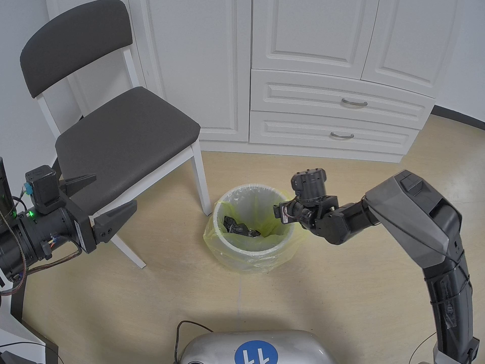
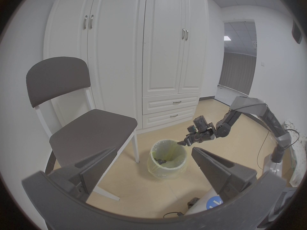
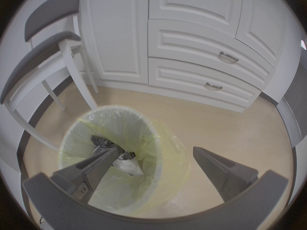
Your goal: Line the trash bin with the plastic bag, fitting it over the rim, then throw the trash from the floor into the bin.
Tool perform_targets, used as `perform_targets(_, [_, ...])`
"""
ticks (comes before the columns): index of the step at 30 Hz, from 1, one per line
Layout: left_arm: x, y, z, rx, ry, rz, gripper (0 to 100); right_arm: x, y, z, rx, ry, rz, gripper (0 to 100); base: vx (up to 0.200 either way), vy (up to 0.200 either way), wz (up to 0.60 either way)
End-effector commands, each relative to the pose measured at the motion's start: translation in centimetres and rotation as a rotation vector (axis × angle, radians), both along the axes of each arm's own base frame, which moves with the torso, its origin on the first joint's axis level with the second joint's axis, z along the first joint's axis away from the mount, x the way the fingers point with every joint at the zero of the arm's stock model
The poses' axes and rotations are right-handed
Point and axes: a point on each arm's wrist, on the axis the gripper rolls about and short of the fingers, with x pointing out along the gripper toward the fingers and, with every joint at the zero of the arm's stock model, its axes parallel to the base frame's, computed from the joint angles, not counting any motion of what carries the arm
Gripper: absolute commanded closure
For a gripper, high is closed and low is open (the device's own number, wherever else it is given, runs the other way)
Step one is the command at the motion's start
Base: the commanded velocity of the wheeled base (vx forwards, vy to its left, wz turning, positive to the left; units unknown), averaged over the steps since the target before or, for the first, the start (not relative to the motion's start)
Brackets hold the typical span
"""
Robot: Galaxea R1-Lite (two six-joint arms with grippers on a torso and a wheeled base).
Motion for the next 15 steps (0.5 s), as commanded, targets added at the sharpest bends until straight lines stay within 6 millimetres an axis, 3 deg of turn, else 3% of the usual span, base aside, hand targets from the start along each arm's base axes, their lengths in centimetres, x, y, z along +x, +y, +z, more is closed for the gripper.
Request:
perform_targets(1, [-0.2,-0.9,-1.3,0.023,0.048,-0.051,0,-4.4,-8.3,4.0,0.051,-0.206,0.084,0,0.0,0.0,0.0])
perform_targets(5, [-0.8,-1.2,-1.9,0.02,0.062,-0.06,0,-7.8,-11.3,3.7,0.052,-0.33,0.1,0,0.0,0.0,0.0])
perform_targets(7, [-1.0,-1.1,-2.0,0.013,0.056,-0.061,0,-9.0,-11.9,3.9,0.056,-0.351,0.093,0,0.0,0.0,0.0])
perform_targets(8, [-1.3,-1.0,-2.0,-0.004,0.038,-0.057,0,-10.8,-12.7,4.1,0.059,-0.366,0.087,0,0.0,0.0,0.0])
perform_targets(9, [-1.3,-0.9,-2.0,-0.006,0.036,-0.057,0,-11.0,-12.7,4.0,0.059,-0.365,0.087,0,0.0,0.0,0.0])
perform_targets(11, [-1.5,-0.6,-2.2,-0.062,0.02,-0.022,0,-14.2,-13.9,4.6,0.062,-0.38,0.078,0,0.0,0.0,0.0])
perform_targets(15, [-1.4,0.4,-2.3,-0.094,-0.002,0.109,0,-17.2,-15.5,5.4,0.044,-0.37,0.056,0,0.0,0.0,0.0])
